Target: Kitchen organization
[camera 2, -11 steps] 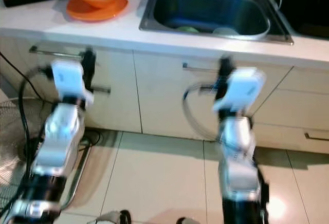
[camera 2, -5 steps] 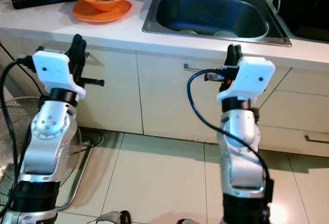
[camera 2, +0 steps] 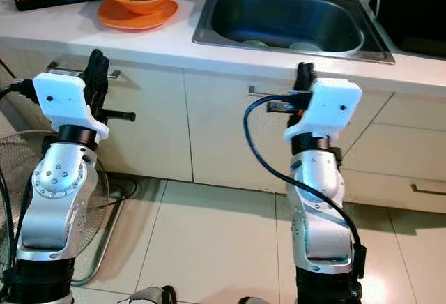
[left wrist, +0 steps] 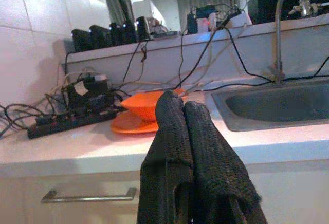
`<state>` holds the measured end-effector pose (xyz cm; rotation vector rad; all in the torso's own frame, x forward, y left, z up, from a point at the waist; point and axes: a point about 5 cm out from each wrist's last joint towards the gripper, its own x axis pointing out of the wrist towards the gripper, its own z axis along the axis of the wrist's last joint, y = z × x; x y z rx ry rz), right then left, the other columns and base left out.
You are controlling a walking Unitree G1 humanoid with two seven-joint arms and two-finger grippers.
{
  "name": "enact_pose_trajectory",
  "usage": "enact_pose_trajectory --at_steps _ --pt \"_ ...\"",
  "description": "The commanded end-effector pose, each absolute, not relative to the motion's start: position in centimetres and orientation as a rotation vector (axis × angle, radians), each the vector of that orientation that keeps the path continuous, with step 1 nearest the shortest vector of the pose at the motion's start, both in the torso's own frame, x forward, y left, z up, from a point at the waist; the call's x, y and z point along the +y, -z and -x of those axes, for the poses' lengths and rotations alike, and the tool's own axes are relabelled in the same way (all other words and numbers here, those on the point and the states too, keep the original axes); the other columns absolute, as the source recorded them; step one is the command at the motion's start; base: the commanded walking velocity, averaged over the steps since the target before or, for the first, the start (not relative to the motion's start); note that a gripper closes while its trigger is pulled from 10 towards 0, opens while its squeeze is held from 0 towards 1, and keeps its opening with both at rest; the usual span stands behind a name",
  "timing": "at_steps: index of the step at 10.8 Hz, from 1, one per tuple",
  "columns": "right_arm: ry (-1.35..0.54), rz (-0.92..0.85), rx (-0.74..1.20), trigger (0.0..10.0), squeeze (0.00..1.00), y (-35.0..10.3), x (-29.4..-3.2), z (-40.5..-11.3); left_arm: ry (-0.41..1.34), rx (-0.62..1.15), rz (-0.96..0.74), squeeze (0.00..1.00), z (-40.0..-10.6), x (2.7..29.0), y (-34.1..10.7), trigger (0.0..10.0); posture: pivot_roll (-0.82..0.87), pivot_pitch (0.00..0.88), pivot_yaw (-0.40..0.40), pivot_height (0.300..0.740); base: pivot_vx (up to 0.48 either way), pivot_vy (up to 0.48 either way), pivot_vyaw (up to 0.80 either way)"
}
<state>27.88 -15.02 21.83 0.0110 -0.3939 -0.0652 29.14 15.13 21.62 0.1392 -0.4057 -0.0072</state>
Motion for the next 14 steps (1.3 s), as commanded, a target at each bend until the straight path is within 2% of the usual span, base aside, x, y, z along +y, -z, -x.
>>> enact_pose_trajectory --at_steps 1,14 --pt "0.064 0.001 -0.402 10.0 0.0 -22.3 -15.0 -27.8 0.005 -0.407 -0.138 0.0 -28.9 15.0 -21.9 10.0 0.06 0.082 -0.03 0.74 0.0 0.0 0.0" --pt "0.054 -0.006 -0.263 10.0 0.0 -18.4 -14.3 -28.3 0.02 -0.317 -0.141 0.0 -29.6 15.2 -19.2 10.0 0.07 0.097 -0.022 0.74 0.269 0.0 0.0"
